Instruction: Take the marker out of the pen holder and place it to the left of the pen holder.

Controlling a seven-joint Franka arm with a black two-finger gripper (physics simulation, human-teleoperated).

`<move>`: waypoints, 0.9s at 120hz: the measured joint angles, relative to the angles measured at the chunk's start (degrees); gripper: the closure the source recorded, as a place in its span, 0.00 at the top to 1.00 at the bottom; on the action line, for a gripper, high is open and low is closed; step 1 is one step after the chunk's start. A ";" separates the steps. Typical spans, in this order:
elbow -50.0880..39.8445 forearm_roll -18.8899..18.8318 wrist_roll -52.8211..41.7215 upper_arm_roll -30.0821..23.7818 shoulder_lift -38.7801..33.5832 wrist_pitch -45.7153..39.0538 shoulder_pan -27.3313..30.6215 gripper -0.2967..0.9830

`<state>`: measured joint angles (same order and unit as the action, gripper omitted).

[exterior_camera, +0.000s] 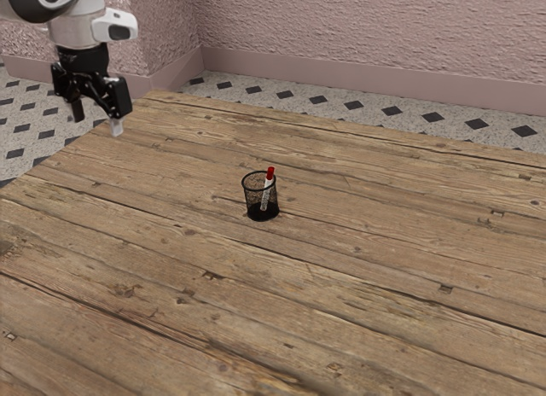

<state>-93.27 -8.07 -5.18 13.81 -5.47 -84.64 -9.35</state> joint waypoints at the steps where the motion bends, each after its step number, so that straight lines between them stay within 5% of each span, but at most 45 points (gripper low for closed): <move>1: 0.00 -0.01 -0.06 0.00 0.02 -0.01 -0.01 0.77; 21: 0.91 -0.14 -1.15 -0.85 1.55 -0.74 0.20 0.77; 58: 23.35 9.56 -2.19 -2.23 36.10 -10.26 0.01 0.77; 108: 33.82 11.86 -2.51 -5.75 50.19 -23.03 -0.83 0.77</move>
<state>-59.45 3.79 -7.69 8.05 44.73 -107.67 -10.18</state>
